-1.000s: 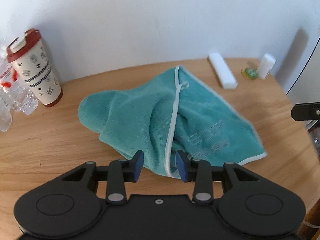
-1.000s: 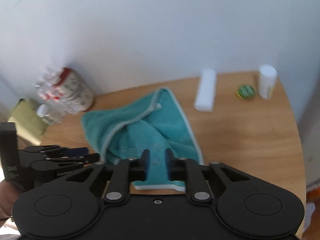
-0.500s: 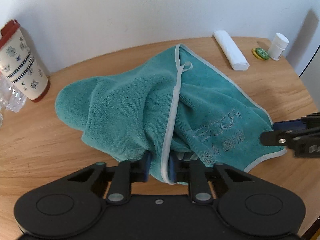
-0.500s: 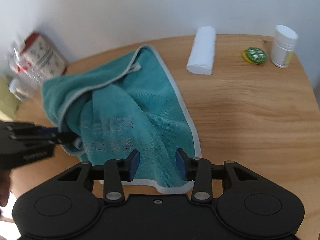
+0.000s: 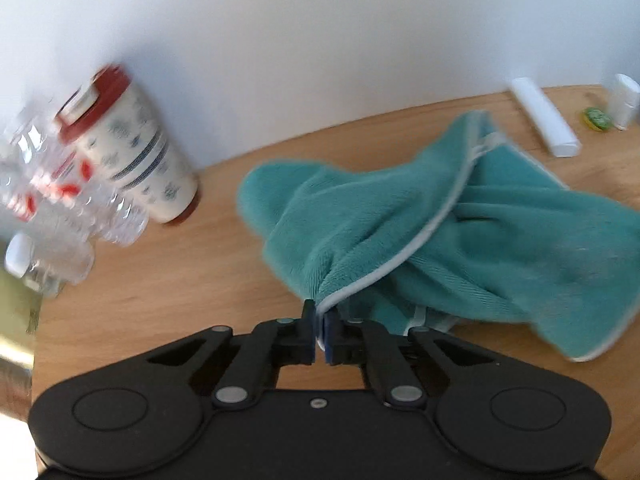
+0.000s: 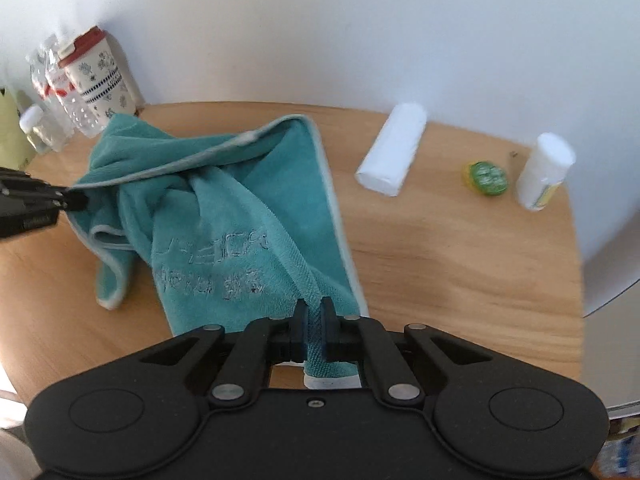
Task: Fold towel
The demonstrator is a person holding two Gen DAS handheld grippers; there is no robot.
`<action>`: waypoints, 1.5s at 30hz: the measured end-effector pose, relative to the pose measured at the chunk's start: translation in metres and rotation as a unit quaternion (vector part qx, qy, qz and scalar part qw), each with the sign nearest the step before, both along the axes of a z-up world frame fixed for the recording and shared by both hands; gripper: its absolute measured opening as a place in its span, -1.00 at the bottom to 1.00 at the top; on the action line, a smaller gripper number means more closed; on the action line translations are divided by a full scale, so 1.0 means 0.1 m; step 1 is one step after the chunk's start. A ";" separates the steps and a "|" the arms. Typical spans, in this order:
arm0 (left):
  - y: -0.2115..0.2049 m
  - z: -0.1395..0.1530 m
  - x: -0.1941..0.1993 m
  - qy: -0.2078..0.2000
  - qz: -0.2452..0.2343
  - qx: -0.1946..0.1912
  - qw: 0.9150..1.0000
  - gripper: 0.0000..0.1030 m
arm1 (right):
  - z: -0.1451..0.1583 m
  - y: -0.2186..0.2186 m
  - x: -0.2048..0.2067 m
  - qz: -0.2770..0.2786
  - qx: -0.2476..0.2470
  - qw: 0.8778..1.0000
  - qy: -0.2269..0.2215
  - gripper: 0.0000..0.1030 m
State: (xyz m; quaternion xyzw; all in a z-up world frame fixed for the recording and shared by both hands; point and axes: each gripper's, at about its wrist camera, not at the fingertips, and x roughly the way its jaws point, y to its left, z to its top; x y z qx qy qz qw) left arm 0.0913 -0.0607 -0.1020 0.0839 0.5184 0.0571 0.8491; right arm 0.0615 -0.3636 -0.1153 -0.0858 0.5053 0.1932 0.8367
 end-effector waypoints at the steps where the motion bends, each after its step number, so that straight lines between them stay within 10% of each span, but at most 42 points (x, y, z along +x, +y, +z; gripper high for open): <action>1: 0.06 0.05 -0.01 -0.004 0.008 -0.011 1.000 -0.94 | 0.03 0.00 -0.04 0.004 -0.005 1.000 -0.001 -0.90; 13: 0.51 0.46 -0.38 -0.036 -0.041 0.054 0.997 -0.94 | 0.15 -0.06 -0.61 0.018 -0.102 0.995 0.011 -0.91; 28: 0.69 0.68 -0.08 -0.107 -0.063 0.122 0.985 -0.93 | 0.13 -0.09 -0.24 0.025 -0.341 0.938 -0.058 -0.91; 35: 0.81 0.36 0.30 -0.087 -0.035 0.065 0.994 -0.81 | -0.04 0.02 -0.15 0.007 -0.346 0.937 -0.049 -0.86; 39: 0.89 0.28 0.28 -0.075 -0.016 0.045 0.996 -0.24 | 0.02 0.12 -0.21 -0.003 -0.317 0.947 -0.046 -0.53; 45: 1.04 0.30 0.14 -0.061 -0.015 0.027 0.998 0.02 | 0.16 0.27 -0.45 -0.005 -0.284 0.957 -0.055 -0.37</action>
